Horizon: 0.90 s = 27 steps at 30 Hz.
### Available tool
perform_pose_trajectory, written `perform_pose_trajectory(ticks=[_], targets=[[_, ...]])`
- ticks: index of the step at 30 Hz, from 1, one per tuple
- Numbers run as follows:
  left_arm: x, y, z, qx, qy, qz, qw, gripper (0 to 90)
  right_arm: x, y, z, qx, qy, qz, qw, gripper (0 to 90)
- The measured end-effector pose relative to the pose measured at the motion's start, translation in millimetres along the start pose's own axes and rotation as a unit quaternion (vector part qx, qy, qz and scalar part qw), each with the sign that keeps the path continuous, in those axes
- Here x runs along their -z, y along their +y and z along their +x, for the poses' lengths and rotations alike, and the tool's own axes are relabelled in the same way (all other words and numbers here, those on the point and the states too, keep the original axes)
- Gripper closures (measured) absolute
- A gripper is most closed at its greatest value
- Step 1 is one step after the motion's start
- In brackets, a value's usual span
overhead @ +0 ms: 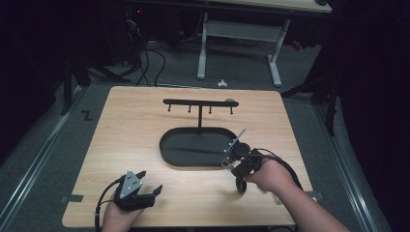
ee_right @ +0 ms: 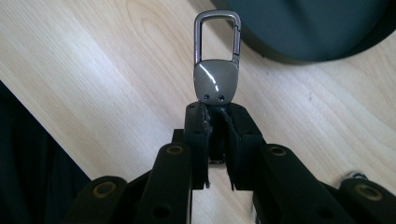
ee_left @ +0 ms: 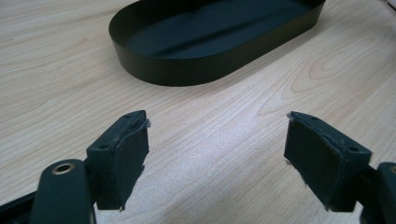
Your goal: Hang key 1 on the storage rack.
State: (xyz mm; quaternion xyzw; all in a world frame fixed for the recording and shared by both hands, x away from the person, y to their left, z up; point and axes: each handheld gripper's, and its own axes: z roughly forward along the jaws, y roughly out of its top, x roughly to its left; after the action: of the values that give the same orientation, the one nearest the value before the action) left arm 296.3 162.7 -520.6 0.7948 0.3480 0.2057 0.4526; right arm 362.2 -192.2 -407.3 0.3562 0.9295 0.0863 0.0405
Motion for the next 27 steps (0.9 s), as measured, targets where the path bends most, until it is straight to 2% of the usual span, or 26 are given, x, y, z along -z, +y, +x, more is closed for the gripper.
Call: perform_pose_trajectory(ticks=[4, 27], targets=[[-0.1, 0.0, -0.1, 0.000, 0.000, 0.000, 1.0000, 22.4, 6.4, 4.7, -0.9, -0.002, -0.001, -0.015, 0.9999, 80.4], [1.2, -0.3, 2.0, 0.002, 0.001, -0.001, 1.0000, 22.5, 25.7, 33.7, -11.1, -0.016, -0.012, -0.052, 0.9984, 80.4]])
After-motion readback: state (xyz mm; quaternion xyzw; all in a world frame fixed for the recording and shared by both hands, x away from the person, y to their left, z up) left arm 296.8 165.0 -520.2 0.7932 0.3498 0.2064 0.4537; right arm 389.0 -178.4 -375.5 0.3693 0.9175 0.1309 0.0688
